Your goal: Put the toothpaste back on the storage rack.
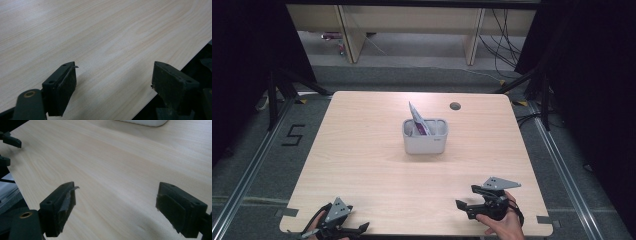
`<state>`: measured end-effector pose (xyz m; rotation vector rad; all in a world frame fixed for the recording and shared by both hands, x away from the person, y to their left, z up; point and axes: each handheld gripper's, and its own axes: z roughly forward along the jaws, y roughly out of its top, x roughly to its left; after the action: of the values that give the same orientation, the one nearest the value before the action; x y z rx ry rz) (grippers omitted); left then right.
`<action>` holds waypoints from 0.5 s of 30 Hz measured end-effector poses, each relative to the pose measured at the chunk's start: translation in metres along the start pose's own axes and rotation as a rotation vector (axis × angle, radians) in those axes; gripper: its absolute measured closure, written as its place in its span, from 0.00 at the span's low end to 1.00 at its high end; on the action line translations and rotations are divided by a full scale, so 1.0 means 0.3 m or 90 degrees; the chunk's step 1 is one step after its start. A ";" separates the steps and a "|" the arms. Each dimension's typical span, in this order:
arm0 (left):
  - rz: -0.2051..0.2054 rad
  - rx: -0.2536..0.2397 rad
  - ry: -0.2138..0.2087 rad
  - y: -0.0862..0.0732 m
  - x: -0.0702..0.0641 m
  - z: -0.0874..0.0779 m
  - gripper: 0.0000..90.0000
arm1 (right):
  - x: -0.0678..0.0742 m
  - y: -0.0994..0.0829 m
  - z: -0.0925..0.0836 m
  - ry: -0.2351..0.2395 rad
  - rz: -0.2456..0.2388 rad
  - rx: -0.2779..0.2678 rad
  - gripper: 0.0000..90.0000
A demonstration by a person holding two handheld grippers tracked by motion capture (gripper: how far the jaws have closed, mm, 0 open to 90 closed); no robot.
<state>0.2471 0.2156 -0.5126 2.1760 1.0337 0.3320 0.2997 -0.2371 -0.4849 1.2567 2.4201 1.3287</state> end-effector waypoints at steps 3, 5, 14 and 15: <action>0.000 -0.001 0.002 0.000 -0.001 0.000 0.21 | -0.003 -0.013 -0.007 -0.016 -0.017 0.005 0.18; 0.000 0.001 0.001 0.000 -0.001 0.000 0.21 | 0.004 -0.021 -0.013 -0.016 -0.003 0.012 0.18; 0.000 -0.002 0.003 -0.003 -0.001 0.003 0.21 | 0.007 -0.049 -0.031 -0.033 -0.017 0.034 0.18; 0.000 -0.002 0.003 -0.002 -0.001 0.003 0.21 | 0.005 -0.051 -0.033 -0.043 -0.034 0.035 0.18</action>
<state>0.2469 0.2153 -0.5137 2.1738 1.0348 0.3394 0.2849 -0.2469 -0.4898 1.2198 2.4424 1.1939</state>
